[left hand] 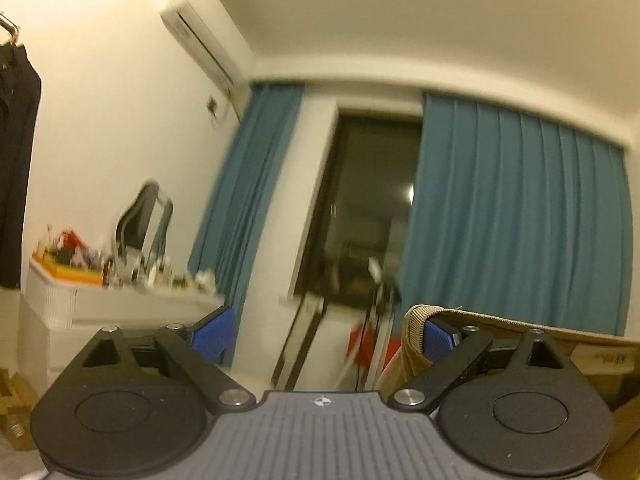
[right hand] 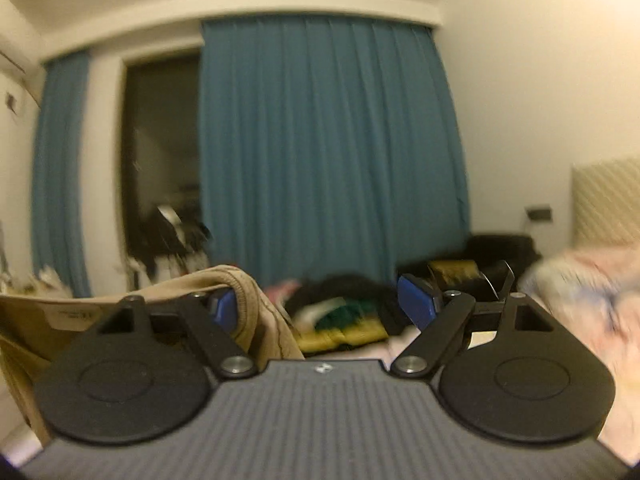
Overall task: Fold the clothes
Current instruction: 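Lift the t-shirt high with both grippers and shake it open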
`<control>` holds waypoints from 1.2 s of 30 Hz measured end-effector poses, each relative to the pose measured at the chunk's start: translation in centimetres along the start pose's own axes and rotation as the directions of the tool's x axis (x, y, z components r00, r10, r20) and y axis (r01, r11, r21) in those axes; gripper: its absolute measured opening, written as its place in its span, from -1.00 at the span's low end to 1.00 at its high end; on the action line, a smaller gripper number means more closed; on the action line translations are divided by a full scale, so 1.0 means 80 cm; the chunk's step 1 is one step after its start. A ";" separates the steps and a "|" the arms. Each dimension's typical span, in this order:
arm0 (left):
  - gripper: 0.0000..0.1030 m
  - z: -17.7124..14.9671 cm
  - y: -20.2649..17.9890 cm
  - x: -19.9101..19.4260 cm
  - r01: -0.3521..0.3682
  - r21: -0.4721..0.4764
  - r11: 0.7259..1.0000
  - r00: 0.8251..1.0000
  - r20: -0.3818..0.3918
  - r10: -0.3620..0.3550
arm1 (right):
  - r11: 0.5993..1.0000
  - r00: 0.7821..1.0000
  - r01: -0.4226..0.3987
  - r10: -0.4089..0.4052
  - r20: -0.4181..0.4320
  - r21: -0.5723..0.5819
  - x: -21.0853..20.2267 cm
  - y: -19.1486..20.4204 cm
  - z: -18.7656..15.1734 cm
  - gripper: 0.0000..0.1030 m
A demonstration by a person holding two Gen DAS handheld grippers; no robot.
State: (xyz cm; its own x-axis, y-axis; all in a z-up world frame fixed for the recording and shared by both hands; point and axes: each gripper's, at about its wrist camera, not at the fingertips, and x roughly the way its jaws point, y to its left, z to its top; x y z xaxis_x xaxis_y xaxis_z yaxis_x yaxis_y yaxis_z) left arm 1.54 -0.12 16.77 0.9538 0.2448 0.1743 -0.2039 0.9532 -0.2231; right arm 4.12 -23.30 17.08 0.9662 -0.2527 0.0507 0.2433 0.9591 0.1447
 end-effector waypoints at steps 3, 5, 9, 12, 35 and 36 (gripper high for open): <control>0.89 0.082 -0.004 0.004 0.030 -0.036 0.999 0.997 0.065 -0.028 | 0.999 0.997 -0.048 0.048 0.060 0.008 -0.008 0.005 0.082 0.59; 0.89 0.135 -0.006 0.000 0.062 -0.036 0.997 0.992 0.112 -0.057 | 0.998 0.994 -0.066 0.065 0.092 0.012 -0.020 0.006 0.133 0.59; 0.91 0.235 -0.005 -0.015 0.128 -0.050 0.991 0.976 0.181 -0.117 | 0.995 0.982 -0.095 0.091 0.164 0.015 -0.054 0.007 0.223 0.61; 0.96 0.291 0.002 -0.026 0.158 -0.071 0.985 0.968 0.211 -0.140 | 0.993 0.965 -0.119 0.114 0.238 0.009 -0.086 0.012 0.274 0.62; 1.00 0.000 -0.009 0.419 0.131 -0.048 0.990 0.944 -0.297 -0.140 | 0.997 0.987 -0.024 0.011 -0.158 -0.080 0.300 0.091 0.061 0.74; 1.00 -0.032 -0.014 0.450 0.123 -0.031 0.992 0.941 -0.314 -0.127 | 0.997 0.984 -0.021 0.008 -0.176 -0.073 0.336 0.095 0.034 0.74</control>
State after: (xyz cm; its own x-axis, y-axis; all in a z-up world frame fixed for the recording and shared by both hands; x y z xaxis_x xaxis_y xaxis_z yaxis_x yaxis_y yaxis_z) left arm 36.70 7.18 20.84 0.9926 0.0540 -0.1088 -0.0780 0.9701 -0.2298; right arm 31.70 -23.12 22.25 0.9680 -0.2190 -0.1228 0.2287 0.9709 0.0712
